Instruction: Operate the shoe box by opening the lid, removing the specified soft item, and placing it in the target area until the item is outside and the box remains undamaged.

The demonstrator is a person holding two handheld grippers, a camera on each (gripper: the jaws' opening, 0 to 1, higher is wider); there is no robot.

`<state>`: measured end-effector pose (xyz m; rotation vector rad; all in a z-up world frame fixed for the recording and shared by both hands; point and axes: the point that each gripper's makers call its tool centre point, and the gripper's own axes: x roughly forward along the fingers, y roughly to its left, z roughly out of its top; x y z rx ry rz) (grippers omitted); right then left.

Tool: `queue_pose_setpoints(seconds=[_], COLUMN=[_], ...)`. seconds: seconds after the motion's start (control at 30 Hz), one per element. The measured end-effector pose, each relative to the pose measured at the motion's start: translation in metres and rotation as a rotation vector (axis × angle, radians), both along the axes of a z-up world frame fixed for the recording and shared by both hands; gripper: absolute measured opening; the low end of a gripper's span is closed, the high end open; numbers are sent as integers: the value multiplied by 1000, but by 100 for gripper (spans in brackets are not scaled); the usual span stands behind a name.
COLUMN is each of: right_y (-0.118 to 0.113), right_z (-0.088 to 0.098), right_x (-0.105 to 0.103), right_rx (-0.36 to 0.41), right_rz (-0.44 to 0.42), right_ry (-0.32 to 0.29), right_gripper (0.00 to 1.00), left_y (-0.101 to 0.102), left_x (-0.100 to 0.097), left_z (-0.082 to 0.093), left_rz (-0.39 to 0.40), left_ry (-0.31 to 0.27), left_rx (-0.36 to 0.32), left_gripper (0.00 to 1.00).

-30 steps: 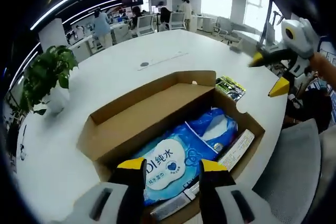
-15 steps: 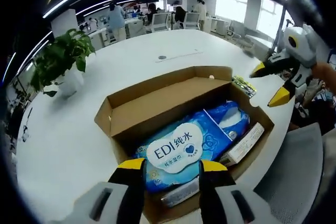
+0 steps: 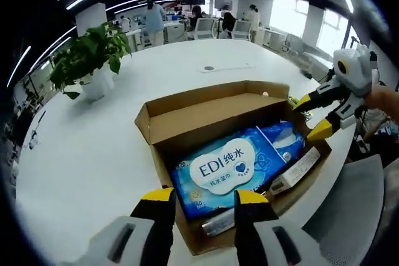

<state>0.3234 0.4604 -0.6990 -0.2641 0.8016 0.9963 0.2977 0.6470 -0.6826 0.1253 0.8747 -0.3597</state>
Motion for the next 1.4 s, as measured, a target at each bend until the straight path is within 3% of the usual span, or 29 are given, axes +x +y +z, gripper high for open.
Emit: queue_pose_setpoints(seconds=[0.43,0.6,1.1,1.27,1.4], right_y=[25,32,58,64,63], right_z=[-18,-27,-46,-50,-49], right_x=[11,11,13,14,14], right_rx=[65,57,35,39,27], right_rz=[-84,-93,-76,-111,-110], right_ry=[73,95,111,138,110], right_gripper=[25,23,12,12,10], left_y=[24,26,30,31,31], left_x=[-6,-11,-20,-20,-20], left_z=[-14,-21,-39,-40,-41], left_rz=[96,121,143,166,174], left_ry=[6,19,54,46,46], left_rx=[13,5,-2,-22,-24], left_gripper=[29,26,10,10,9])
